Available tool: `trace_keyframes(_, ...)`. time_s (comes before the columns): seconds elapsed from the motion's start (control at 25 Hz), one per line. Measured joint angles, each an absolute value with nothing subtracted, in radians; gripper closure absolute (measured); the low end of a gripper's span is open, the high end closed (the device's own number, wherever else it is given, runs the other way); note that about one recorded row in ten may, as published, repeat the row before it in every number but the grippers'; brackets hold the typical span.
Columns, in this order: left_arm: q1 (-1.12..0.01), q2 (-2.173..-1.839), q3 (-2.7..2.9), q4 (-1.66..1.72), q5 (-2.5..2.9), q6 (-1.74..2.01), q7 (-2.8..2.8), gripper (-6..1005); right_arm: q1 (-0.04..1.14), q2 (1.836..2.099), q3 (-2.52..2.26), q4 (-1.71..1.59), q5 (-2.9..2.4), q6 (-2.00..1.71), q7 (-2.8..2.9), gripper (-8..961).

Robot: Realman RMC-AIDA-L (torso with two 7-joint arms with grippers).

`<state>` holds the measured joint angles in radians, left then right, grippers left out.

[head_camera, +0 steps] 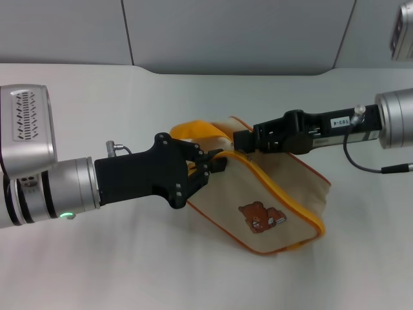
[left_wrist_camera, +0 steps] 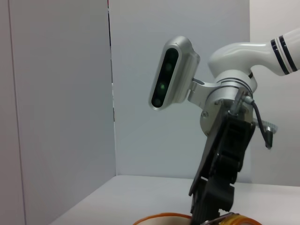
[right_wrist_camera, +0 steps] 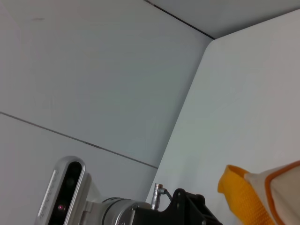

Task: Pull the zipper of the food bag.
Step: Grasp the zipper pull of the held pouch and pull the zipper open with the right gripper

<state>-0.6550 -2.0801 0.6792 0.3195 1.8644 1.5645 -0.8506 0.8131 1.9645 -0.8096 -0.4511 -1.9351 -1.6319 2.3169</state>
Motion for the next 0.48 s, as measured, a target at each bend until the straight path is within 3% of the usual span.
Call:
trace_keyframes(0.16,-0.655,-2.08,0.675,0.321,1.864,1.563,-0.853,941,0.808,1.972,-0.81,-0.451,-1.935,-1.631,2.311,687)
trace_keyframes(0.48,-0.655,-2.08,0.672,0.322,1.864,1.563,-0.856,941,0.802,1.975,-0.816,-0.451,-1.935,-1.623,2.292,798)
